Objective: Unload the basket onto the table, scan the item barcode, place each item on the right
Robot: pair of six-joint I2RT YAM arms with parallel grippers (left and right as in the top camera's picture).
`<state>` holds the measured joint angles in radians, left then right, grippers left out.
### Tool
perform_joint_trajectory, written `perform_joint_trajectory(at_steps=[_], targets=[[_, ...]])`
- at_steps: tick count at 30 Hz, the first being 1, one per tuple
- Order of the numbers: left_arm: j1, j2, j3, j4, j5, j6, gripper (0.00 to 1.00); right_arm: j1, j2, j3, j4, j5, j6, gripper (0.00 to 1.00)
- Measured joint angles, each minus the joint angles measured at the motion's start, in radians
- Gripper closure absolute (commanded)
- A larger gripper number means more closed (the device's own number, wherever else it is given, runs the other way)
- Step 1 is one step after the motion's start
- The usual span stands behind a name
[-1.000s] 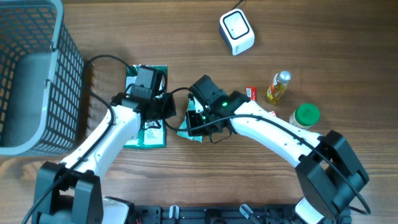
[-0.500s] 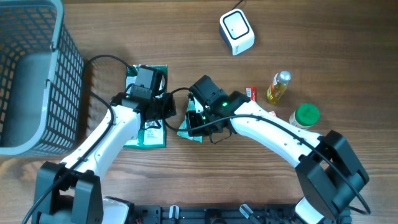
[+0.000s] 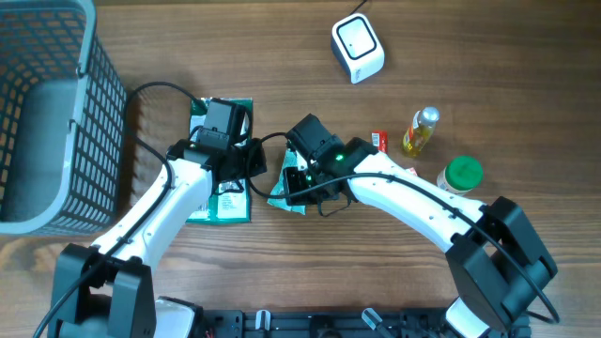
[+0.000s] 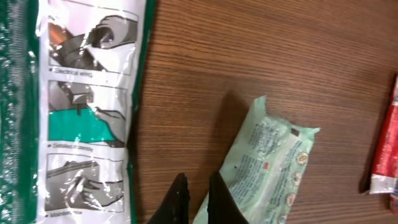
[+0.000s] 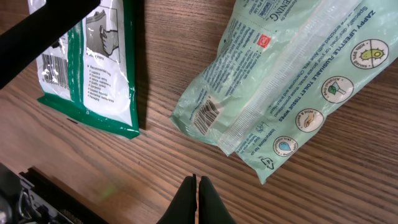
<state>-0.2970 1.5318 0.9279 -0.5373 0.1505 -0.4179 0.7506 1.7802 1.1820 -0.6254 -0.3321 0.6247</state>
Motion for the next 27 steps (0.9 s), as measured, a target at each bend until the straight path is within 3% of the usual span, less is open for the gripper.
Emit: perform_joint_trajectory(at_steps=[6, 11, 15, 27], targets=[[0.000, 0.000, 0.000, 0.050, 0.071, 0.000, 0.96, -0.076, 0.000, -0.002, -0.073, -0.035, -0.034, 0.96], [0.000, 0.010, 0.000, 0.137, 0.150, 0.000, 0.96, -0.198, 0.000, -0.003, -0.055, -0.192, -0.120, 0.96], [0.000, 0.068, 0.001, 0.228, 0.245, 0.000, 0.96, -0.209, 0.000, -0.004, -0.040, -0.275, -0.147, 0.96], [0.000, 0.256, 0.001, 0.353, 0.420, 0.000, 0.96, -0.186, 0.000, -0.237, 0.296, -0.330, -0.047, 0.96]])
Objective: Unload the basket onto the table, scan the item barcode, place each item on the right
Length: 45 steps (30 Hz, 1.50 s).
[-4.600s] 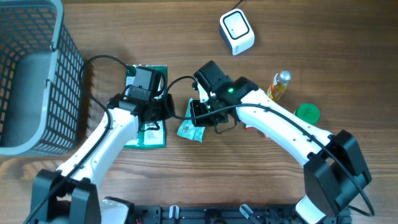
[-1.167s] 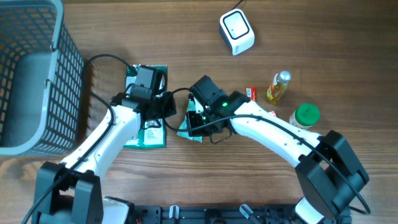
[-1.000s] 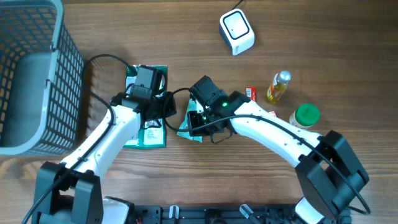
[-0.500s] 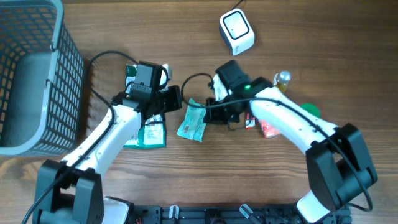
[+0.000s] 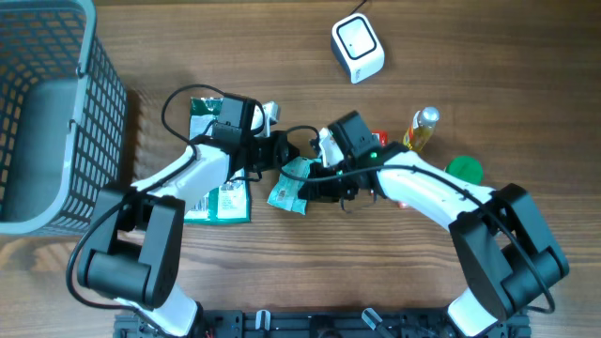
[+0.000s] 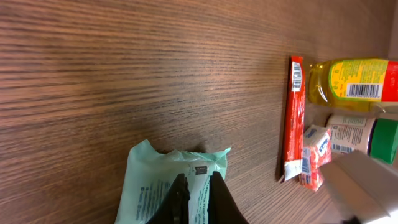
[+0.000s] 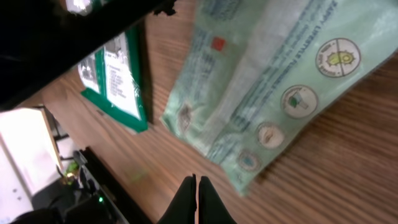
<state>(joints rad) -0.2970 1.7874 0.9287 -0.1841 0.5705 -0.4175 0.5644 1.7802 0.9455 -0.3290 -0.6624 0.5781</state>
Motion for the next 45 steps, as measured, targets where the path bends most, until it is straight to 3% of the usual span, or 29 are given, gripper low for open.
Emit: perform_joint_trajectory(at_steps=[10, 45], targets=[[0.000, 0.027, 0.000, 0.009, 0.008, 0.001, 0.96, 0.000, 0.000, -0.059, 0.159, -0.026, 0.042, 0.96], [0.000, 0.027, 0.000, -0.006, -0.034, 0.001, 0.96, 0.089, 0.000, -0.060, 0.137, 0.209, 0.117, 0.96]])
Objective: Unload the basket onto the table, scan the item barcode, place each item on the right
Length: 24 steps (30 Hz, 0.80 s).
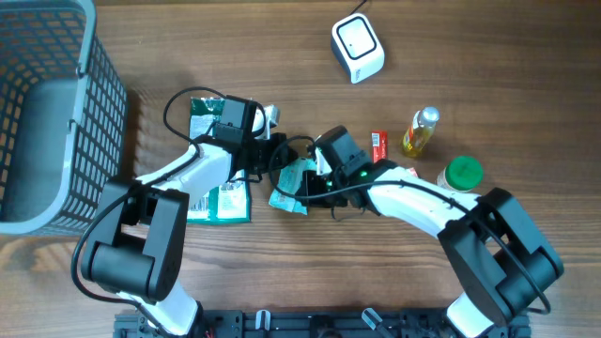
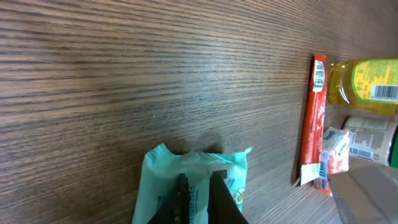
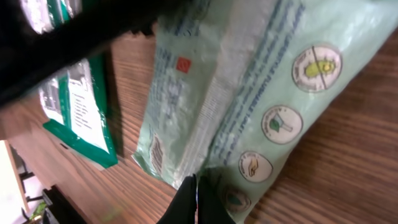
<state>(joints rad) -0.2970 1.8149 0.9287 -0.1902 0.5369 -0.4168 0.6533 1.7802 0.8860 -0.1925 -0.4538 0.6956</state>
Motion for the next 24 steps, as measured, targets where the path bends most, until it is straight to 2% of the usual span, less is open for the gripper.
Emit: perform_joint_trajectory(at_steps=[10, 24], targets=[[0.000, 0.000, 0.000, 0.000, -0.094, 0.003, 0.96, 0.034, -0.002, 0.000, -0.043, 0.056, 0.044, 0.96], [0.004, 0.000, 0.008, 0.060, -0.129, 0.004, 0.96, 0.034, -0.002, 0.000, -0.058, 0.063, 0.049, 0.96]])
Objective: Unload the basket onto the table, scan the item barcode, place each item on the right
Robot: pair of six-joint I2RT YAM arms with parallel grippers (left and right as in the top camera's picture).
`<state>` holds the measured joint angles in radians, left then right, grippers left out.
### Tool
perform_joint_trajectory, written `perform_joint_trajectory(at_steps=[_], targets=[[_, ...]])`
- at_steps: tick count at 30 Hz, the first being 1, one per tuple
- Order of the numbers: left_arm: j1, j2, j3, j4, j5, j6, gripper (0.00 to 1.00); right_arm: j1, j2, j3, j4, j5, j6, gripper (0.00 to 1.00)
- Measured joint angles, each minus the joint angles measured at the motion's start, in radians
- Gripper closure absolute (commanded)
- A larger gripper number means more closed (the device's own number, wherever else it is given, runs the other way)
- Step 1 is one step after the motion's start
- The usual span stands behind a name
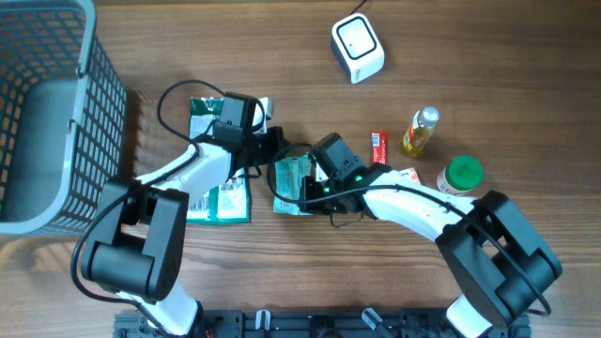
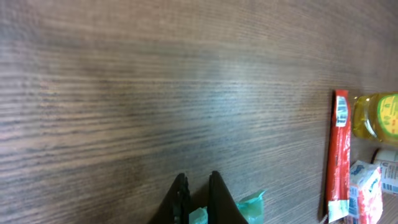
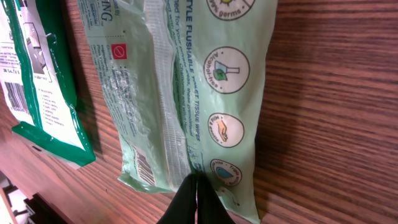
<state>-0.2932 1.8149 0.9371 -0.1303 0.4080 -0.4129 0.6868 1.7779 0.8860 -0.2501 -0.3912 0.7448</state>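
The pale green wipes pack (image 1: 291, 178) lies upright in the overhead view, mid-table, printed back up. Its barcode (image 3: 144, 167) shows near the lower end in the right wrist view. My right gripper (image 3: 197, 186) (image 1: 308, 185) is shut, tips together on the pack's centre seam. At the pack's far end my left gripper (image 1: 274, 145) (image 2: 198, 186) is shut, and only a teal corner of the pack (image 2: 250, 204) shows beside its fingers. The white scanner (image 1: 358, 49) stands at the far edge.
A dark green packet (image 1: 221, 169) lies left of the pack, under the left arm. A grey basket (image 1: 56, 113) fills the left side. To the right are a red packet (image 1: 378, 143), a yellow bottle (image 1: 423, 130) and a green-lidded jar (image 1: 460, 174).
The pack has turned from slanted to upright in the overhead view. My left gripper now shows mostly bare wood, with the pack almost out of its view. The right tips stay on the seam.
At first both grippers were shut near the slanted pack, the left over the green packet's edge. Then the left sat at the pack's far end and the right beside its lower edge. Later the right tips met the seam, and now the pack lies straight.
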Motion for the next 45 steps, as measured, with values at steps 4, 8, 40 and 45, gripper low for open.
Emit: perform_joint_trajectory(at_steps=[4, 8, 40, 45], targets=[[0.016, -0.031, 0.030, -0.026, -0.004, 0.000, 0.96, 0.000, 0.000, 0.000, 0.000, 0.000, 0.000, 0.95], [0.027, -0.120, 0.057, -0.094, -0.035, 0.000, 0.96, 0.000, 0.000, 0.000, 0.000, 0.000, 0.000, 0.94], [0.027, -0.080, 0.054, -0.304, -0.255, 0.004, 0.96, 0.004, 0.000, 0.000, -0.004, 0.000, 0.004, 0.84], [0.027, -0.037, 0.053, -0.303, -0.255, 0.004, 0.96, 0.004, 0.000, 0.000, -0.010, 0.003, 0.011, 0.90]])
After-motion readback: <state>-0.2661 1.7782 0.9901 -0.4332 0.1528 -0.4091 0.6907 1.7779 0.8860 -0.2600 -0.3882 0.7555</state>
